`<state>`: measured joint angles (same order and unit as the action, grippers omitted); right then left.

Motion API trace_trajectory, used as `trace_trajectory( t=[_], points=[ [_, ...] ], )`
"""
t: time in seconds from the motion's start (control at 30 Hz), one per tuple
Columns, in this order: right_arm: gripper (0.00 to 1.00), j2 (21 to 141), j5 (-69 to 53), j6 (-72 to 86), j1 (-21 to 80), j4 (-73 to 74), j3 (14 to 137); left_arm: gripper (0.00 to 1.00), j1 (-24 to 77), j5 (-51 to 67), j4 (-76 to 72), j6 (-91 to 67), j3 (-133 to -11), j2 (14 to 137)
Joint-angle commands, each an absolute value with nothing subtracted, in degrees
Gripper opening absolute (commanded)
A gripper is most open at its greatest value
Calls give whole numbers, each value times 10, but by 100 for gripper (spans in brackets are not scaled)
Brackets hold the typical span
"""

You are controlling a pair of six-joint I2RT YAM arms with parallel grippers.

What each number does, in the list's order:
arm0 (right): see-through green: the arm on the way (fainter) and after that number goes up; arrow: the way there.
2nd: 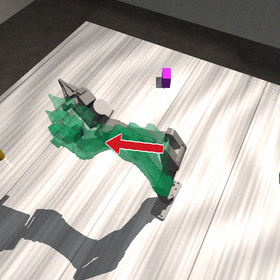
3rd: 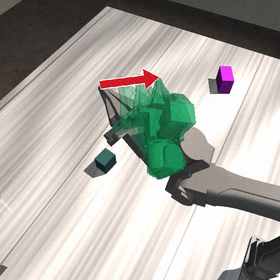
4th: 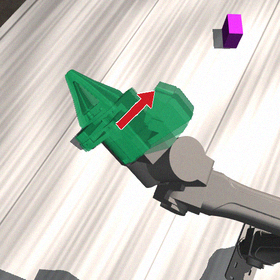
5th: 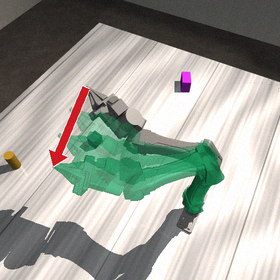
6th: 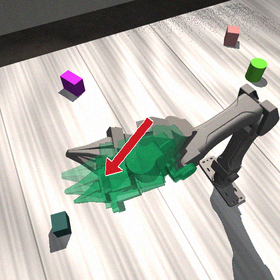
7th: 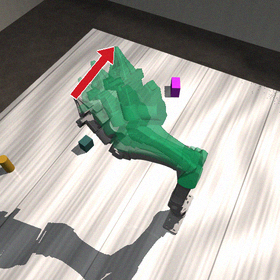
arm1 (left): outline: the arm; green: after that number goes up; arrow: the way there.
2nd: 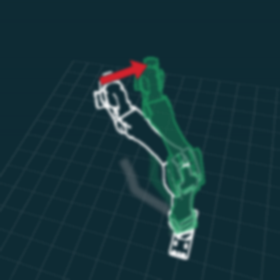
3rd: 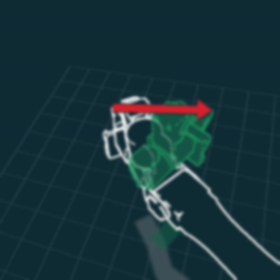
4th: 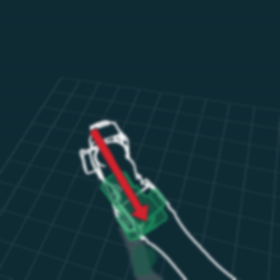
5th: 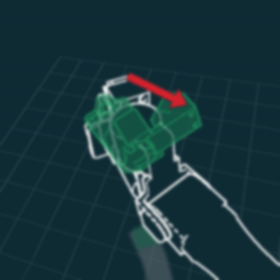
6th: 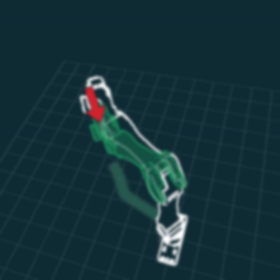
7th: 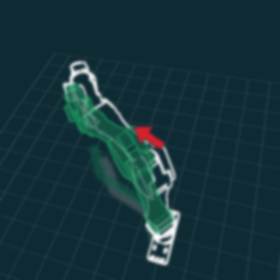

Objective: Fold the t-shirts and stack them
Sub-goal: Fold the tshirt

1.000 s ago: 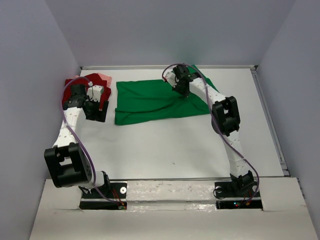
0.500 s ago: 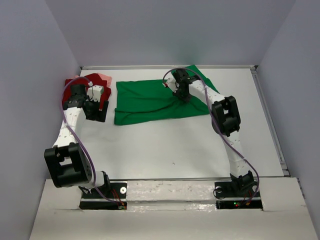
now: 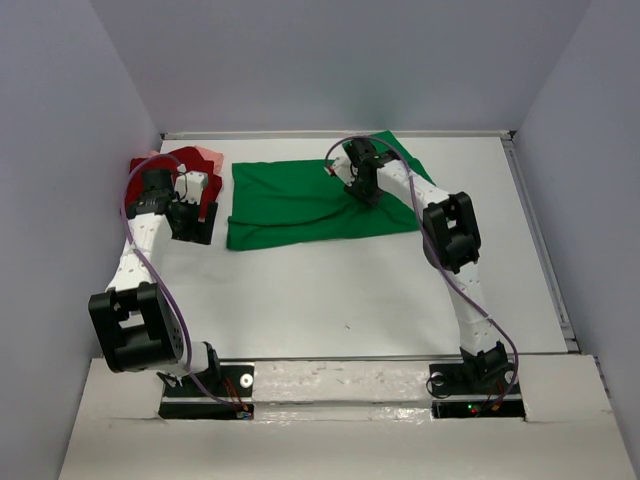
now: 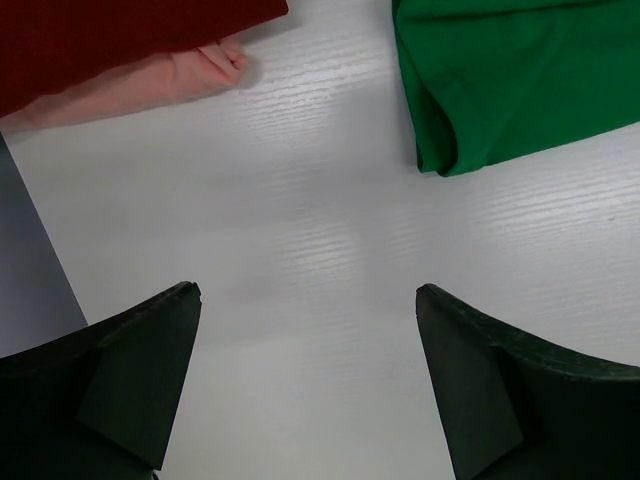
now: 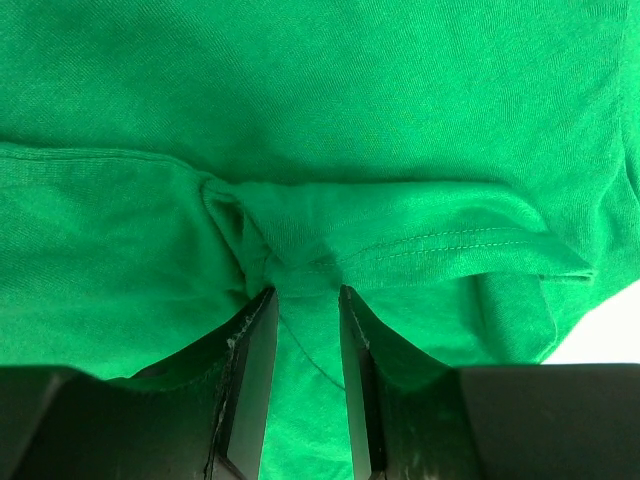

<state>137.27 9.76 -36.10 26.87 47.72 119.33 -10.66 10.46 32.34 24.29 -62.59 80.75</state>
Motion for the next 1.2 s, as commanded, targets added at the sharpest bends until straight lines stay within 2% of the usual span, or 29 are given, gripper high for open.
trace_trajectory(
  t=[0.0, 1.17],
  points=[
    [37, 1332, 87, -353, 279, 498, 1223, 99, -110, 107, 316, 236, -637, 805],
    [37, 1360, 113, -363, 295, 488, 1238, 99, -110, 105, 316, 240, -632, 805]
  ],
)
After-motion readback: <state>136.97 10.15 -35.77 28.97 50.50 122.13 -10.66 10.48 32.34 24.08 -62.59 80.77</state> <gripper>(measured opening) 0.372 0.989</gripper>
